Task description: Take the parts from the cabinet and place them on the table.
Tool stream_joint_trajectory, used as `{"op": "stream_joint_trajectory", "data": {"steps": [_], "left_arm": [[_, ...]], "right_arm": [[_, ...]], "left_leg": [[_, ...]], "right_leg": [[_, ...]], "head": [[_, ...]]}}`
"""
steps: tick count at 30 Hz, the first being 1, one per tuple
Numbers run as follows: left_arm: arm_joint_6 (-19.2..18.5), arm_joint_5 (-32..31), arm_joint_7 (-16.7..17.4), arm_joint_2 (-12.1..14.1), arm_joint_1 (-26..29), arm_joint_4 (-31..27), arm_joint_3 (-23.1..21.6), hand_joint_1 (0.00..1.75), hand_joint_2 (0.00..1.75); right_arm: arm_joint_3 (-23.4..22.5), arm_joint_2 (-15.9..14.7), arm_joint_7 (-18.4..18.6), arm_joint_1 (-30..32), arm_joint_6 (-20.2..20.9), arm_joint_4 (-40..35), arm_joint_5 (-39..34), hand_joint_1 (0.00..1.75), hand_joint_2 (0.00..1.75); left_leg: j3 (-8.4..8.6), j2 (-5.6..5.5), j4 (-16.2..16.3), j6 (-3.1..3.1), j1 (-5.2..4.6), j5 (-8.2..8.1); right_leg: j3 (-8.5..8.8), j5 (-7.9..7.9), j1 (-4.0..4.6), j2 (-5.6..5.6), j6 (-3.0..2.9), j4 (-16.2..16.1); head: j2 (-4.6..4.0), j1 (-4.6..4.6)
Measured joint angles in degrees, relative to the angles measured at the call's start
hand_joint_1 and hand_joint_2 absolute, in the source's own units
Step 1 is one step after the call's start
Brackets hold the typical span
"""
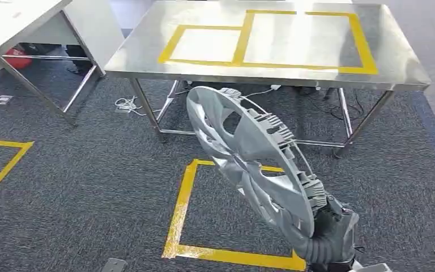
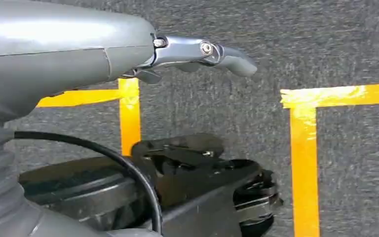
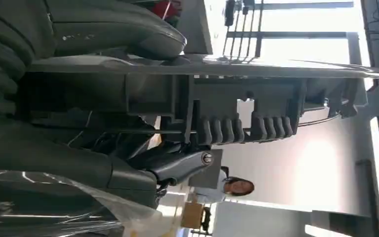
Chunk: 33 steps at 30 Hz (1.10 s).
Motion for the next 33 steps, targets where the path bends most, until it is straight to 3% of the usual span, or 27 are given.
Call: {"op": "stream_joint_trajectory", "data": {"steps": [1,3,4,6,7,8,9,11,12,13,15,16,17,18,19,20,22,23,24,25,27,28,29,30,31,32,33], "left_arm": [[0.0,0.0,0.0,0.1,0.0,0.0,0.0,0.00,1.75],[0.0,0.0,-0.1,0.2,0.0,0.0,0.0,0.00,1.75],[0.0,0.0,-0.1,0.2,-0.1,0.0,0.0,0.00,1.75],[-0.1,0.2,-0.1,0.3,0.0,0.0,0.1,0.00,1.75],[-0.3,0.3,-0.2,0.3,0.1,0.0,0.1,0.00,1.75],[-0.4,0.4,-0.2,0.3,0.2,0.0,0.1,0.00,1.75],[-0.6,0.7,-0.3,0.4,0.1,0.0,0.2,0.00,1.75],[-0.8,0.8,-0.4,0.4,0.1,0.0,0.4,0.00,1.75],[-0.9,0.9,-0.4,0.5,0.2,0.0,0.4,0.00,1.75],[-0.9,0.9,-0.5,0.5,0.3,0.0,0.5,0.00,1.75],[-0.9,0.9,-0.5,0.6,0.5,0.0,0.5,0.00,1.75],[-0.9,0.8,-0.5,0.6,0.6,0.0,0.7,0.00,1.75],[-0.9,0.8,-0.5,0.6,0.7,0.0,0.9,0.00,1.75],[-0.8,0.8,-0.5,0.6,0.7,0.0,1.1,0.00,1.75],[-0.7,0.8,-0.5,0.7,0.8,0.0,1.2,0.00,1.75],[-0.7,0.8,-0.6,0.7,0.8,0.0,1.3,0.00,1.75],[-0.7,0.8,-0.6,0.8,0.7,0.0,1.4,0.00,1.75],[-0.7,0.7,-0.6,0.9,0.6,0.0,1.4,0.00,1.75],[-0.7,0.7,-0.7,0.9,0.5,0.0,1.4,0.00,1.75],[-0.7,0.7,-0.7,0.9,0.6,0.0,1.4,0.00,1.75],[-0.7,0.7,-0.7,0.9,0.7,0.0,1.5,0.00,1.75],[-0.7,0.7,-0.7,0.9,0.8,0.0,1.5,0.00,1.75],[-0.7,0.7,-0.7,0.9,0.9,0.0,1.5,0.00,1.75],[-0.7,0.6,-0.7,0.9,0.9,0.0,1.5,0.00,1.75],[-0.7,0.5,-0.7,1.0,0.8,0.0,1.5,0.00,1.75],[-0.7,0.4,-0.7,1.1,1.0,0.0,1.5,0.00,1.75],[-0.7,0.3,-0.6,1.1,1.0,0.1,1.5,0.00,1.75]], "right_arm": [[0.0,0.0,0.0,0.0,0.0,0.0,0.0,1.75,1.75],[0.0,0.0,0.0,-0.2,0.0,0.0,0.0,1.75,1.75],[0.0,0.0,0.0,-0.3,0.0,0.0,0.0,1.75,1.75],[0.0,0.0,0.0,-0.5,0.2,0.1,0.0,1.75,1.75],[0.0,0.0,0.1,-0.6,0.3,0.0,0.0,1.75,1.75],[0.0,0.0,0.3,-0.8,0.3,0.2,-0.1,1.75,1.75],[0.0,0.0,0.4,-1.2,0.3,0.3,-0.2,1.75,1.75],[0.0,0.0,0.5,-1.6,0.3,0.6,-0.7,1.75,1.75],[0.1,0.0,0.7,-1.5,0.1,0.8,-1.2,1.75,1.75],[0.1,0.0,1.0,-1.4,-0.1,1.0,-1.9,1.75,1.75],[0.0,0.0,1.1,-1.3,-0.2,1.0,-3.2,1.75,1.75],[-0.1,0.0,1.1,-1.4,-0.2,1.0,-3.8,1.75,1.75],[-0.1,0.0,1.0,-1.4,-0.3,1.1,-4.1,1.75,1.75],[-0.1,0.1,1.0,-1.6,-0.2,1.1,-4.2,1.75,1.75],[-0.1,0.2,1.0,-1.6,-0.2,1.1,-4.3,1.75,1.75],[-0.2,0.5,1.0,-1.4,-0.2,1.1,-4.4,1.75,1.75],[-0.3,0.5,1.0,-1.1,-0.2,1.1,-4.5,1.75,1.75],[-0.4,0.7,1.0,-1.0,-0.3,1.1,-4.6,1.75,1.75],[-0.5,0.8,1.0,-1.0,-0.3,1.1,-4.7,1.75,1.75],[-0.6,1.0,0.9,-1.1,-0.3,1.1,-4.8,1.75,1.75],[-0.8,1.3,0.7,-1.0,-0.4,1.1,-5.4,1.75,1.75],[-0.9,1.3,0.7,-0.9,-0.4,1.1,-5.7,1.75,1.75],[-1.0,1.3,0.6,-0.7,-0.5,1.1,-6.1,1.75,1.75],[-1.1,1.4,0.5,-0.6,-0.5,1.1,-6.4,1.75,1.75],[-1.2,1.4,0.4,-0.5,-0.5,1.1,-6.6,1.75,1.75],[-1.3,1.5,0.4,-0.5,-0.5,1.1,-6.8,1.75,1.75],[-1.4,1.5,0.4,-0.6,-0.4,1.1,-7.0,1.75,1.75]], "left_leg": [[2.04,0.00,-5.6,0.51,-0.13,3.47],[3.58,0.01,-8.3,1.06,-0.63,2.73],[3.72,0.04,-8.9,1.23,-0.69,1.85],[3.46,-0.05,-9.2,1.51,-0.75,1.72],[4.27,-0.08,-10.3,1.71,0.05,1.93],[4.95,-0.11,-10.8,1.79,-0.05,1.86],[5.33,-0.04,-10.9,2.10,0.02,1.70],[5.69,0.14,-10.9,2.57,-0.03,1.22],[5.98,0.22,-10.9,2.64,-0.07,0.89],[6.43,0.32,-10.9,2.63,-0.07,0.51],[7.76,0.63,-10.9,2.43,-0.05,-0.48],[8.64,0.96,-10.8,2.22,-0.04,-1.15],[8.88,1.21,-10.7,1.88,-0.27,-1.77],[9.09,1.48,-10.3,1.47,-0.82,-2.34],[9.03,2.04,-10.4,1.30,-0.89,-2.53],[9.29,2.79,-10.5,1.20,-0.97,-2.74],[9.96,4.07,-10.5,0.78,-0.91,-3.56],[10.00,2.87,-9.7,0.29,-0.69,-4.19],[8.58,1.69,-6.8,-0.08,-0.52,-5.54],[6.28,1.18,-2.4,-0.37,-0.26,-7.30],[0.86,0.96,6.6,-0.75,0.15,-10.01],[-0.68,0.94,8.1,-0.81,0.30,-9.44],[-0.87,0.89,6.9,-0.78,0.41,-7.13],[-0.12,0.78,3.9,-0.67,0.47,-4.25],[1.53,0.27,-1.3,-0.49,0.53,-0.38],[2.81,-1.78,-6.1,-0.37,0.68,2.56],[3.15,-4.46,-6.2,-0.16,0.79,1.59]], "right_leg": [[0.69,-0.53,0.03,-0.02,0.24,0.0],[0.68,-1.13,0.24,0.06,0.88,-0.1],[0.52,-1.03,0.12,-0.12,1.09,-0.1],[0.74,-1.03,0.12,-0.22,1.64,-0.8],[0.56,-1.58,0.22,-0.29,1.94,-1.0],[0.52,-1.97,0.24,-0.30,2.08,0.0],[-1.47,-3.50,0.24,-0.15,2.17,3.5],[-7.29,-6.19,0.16,-0.13,2.45,12.9],[-9.86,-6.56,0.16,-0.14,2.59,16.3],[-11.30,-5.39,0.15,-0.15,2.71,17.1],[-10.08,0.57,0.11,-0.43,2.72,11.3],[-8.14,4.31,0.12,-1.33,2.62,5.9],[-6.91,5.61,0.33,-3.88,2.39,2.5],[-6.21,4.65,1.01,-4.99,2.14,1.6],[-5.68,3.95,0.83,-4.34,1.03,1.3],[-5.79,3.83,0.88,-3.65,0.81,1.2],[-5.55,3.58,0.58,-2.22,0.27,1.0],[-5.20,3.50,0.40,-1.77,0.01,0.8],[-4.92,3.24,0.29,-1.34,-0.40,0.8],[-4.71,3.06,0.26,-0.77,-0.67,0.8],[-4.18,2.52,0.26,0.64,-0.82,0.8],[-3.76,2.24,0.25,1.40,-0.75,0.8],[-3.12,1.83,0.19,2.18,-0.57,0.8],[-2.49,1.44,0.15,2.79,-0.38,0.8],[-1.68,0.97,0.07,3.51,-0.20,0.8],[-1.43,0.51,-0.06,4.10,0.08,0.8],[-1.80,0.16,0.02,4.55,0.59,0.7]], "head": [[0.00,0.05],[0.00,0.11],[0.00,0.11],[0.00,0.00],[0.00,0.15],[0.00,0.28],[0.00,0.48],[0.00,0.55],[0.00,0.44],[0.00,0.61],[0.00,0.66],[0.00,0.63],[0.00,0.70],[0.00,0.91],[0.00,0.74],[0.00,0.29],[0.00,0.35],[0.02,0.28],[0.02,-0.20],[0.02,-0.11],[0.02,-0.20],[0.02,-0.13],[0.00,-0.15],[0.02,-0.18],[0.02,-0.11],[0.02,-0.20],[0.00,0.04]]}}
